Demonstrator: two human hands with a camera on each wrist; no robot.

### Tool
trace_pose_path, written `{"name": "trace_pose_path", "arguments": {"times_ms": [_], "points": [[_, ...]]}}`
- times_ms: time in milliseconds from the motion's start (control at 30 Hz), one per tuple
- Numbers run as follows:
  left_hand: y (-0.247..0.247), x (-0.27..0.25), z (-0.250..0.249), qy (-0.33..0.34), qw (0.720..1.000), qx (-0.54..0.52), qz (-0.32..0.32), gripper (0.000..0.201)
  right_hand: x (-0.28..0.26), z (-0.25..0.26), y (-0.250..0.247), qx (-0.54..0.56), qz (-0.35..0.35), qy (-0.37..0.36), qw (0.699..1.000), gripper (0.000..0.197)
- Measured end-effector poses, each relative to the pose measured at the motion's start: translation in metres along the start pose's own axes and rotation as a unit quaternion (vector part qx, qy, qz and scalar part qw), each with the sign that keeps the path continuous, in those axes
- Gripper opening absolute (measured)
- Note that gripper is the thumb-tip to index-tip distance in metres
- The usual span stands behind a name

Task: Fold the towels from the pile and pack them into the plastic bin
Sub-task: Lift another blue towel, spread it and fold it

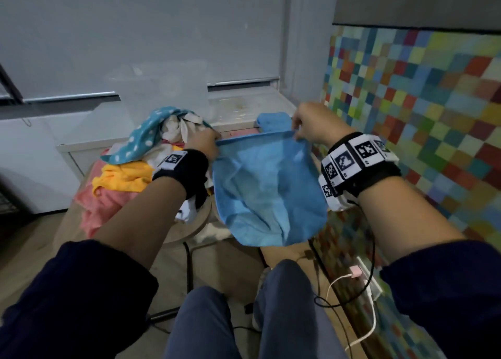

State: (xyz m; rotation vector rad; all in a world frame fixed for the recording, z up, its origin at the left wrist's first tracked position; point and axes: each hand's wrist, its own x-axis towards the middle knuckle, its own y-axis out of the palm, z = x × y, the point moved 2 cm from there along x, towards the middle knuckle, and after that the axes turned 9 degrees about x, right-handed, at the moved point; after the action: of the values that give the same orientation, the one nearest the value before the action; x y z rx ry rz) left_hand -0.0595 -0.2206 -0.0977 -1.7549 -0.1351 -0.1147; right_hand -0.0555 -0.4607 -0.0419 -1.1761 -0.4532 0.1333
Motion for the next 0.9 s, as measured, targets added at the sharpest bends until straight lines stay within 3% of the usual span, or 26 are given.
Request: {"name": "trace_pose_path", "arguments": {"times_ms": [133,267,400,467,533,633,700,767,833,900], "points": [[0.0,-0.008,0.028,-0.071,0.996,0.004,-0.05,0.03,-0.01,-0.037,0.02,-0.019,-0.014,0.063,0.998,0.026],[-0.014,-0.01,0.033,-0.104,0.99,-0.007,-0.094,0.022,-0.009,-0.041,0.03,0.107,-0.043,0.117,0.986,0.021],[-0.02,-0.015,0.044,-0.133,0.986,0.035,-0.096,0.02,-0.007,-0.037,0.037,0.295,-0.044,0.197,0.934,0.02],[-0.018,-0.018,0.051,-0.147,0.983,0.041,-0.098,0.02,-0.005,-0.037,0.037,0.334,-0.058,0.192,0.921,0.015],[-0.016,-0.021,0.055,-0.161,0.98,0.029,-0.109,0.023,-0.002,-0.037,0.037,0.33,-0.07,0.162,0.927,0.012],[-0.015,-0.026,0.053,-0.173,0.971,-0.072,-0.151,0.027,0.002,-0.04,0.038,0.273,-0.105,0.135,0.946,0.025],[-0.016,-0.026,0.047,-0.164,0.945,-0.205,-0.194,0.023,0.005,-0.041,0.036,0.273,-0.157,0.132,0.94,0.024],[-0.02,-0.026,0.036,-0.14,0.893,-0.339,-0.263,0.011,0.006,-0.037,0.029,0.275,-0.233,0.13,0.924,0.022],[-0.028,-0.029,0.022,-0.108,0.854,-0.381,-0.338,0.006,0.006,-0.034,0.016,0.28,-0.317,0.127,0.897,0.02],[-0.041,-0.033,0.006,-0.084,0.844,-0.36,-0.388,0.01,0.008,-0.033,0.002,0.277,-0.393,0.105,0.87,0.018]]}}
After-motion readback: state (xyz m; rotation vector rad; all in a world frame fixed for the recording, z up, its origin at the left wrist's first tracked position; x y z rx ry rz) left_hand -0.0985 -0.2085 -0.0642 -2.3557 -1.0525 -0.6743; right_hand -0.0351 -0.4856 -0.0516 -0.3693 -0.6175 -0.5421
